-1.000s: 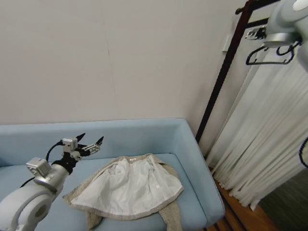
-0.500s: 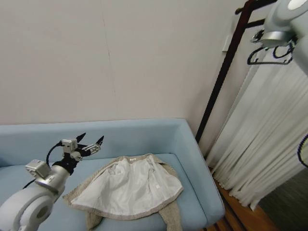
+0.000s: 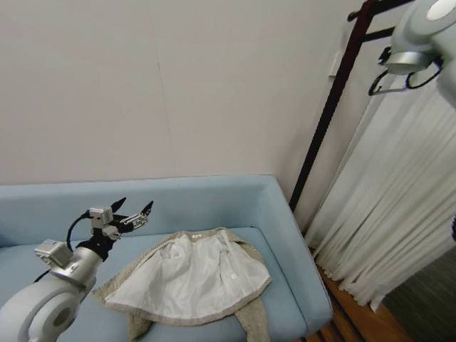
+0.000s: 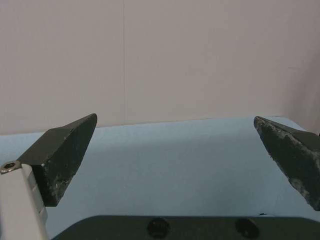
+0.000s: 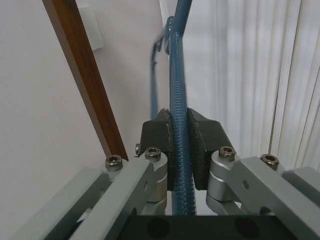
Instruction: Pick up the clothes from the sofa and hang them on the clothes hanger.
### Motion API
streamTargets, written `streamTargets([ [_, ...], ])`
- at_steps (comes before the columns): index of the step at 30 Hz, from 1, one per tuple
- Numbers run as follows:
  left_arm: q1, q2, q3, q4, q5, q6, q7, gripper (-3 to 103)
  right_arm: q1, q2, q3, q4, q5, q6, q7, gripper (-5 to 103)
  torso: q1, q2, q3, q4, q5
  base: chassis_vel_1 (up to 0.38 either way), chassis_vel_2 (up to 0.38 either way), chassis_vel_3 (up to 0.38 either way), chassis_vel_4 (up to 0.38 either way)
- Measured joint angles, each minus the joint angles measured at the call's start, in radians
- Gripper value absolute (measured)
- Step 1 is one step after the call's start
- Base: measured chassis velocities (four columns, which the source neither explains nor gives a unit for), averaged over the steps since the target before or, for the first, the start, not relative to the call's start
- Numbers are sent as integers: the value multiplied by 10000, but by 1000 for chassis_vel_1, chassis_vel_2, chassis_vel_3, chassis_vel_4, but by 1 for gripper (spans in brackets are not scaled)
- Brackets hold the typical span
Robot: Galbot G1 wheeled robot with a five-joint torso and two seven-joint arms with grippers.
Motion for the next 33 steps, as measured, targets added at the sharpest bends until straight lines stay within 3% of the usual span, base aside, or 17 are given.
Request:
streamTargets([
  [18, 370, -199, -381, -322, -1, -72, 64, 100, 528, -752, -837, 889, -1063, -378, -995, 8, -1, 1, 1, 2, -2, 0, 0, 0, 0],
  [29, 621, -213, -780, -414, -4, -73, 66, 100, 590, -2640, -1247, 2819, -1086, -1244, -2531, 8, -2, 1, 0, -2, 1, 0, 0, 0, 0],
  [33, 779, -182, -1016, -262, -6, -75, 40, 100, -416, -3672, -206, 4201, -1156, -1690, -3604, 8, -2, 2, -1, 1, 1, 0, 0, 0, 0],
])
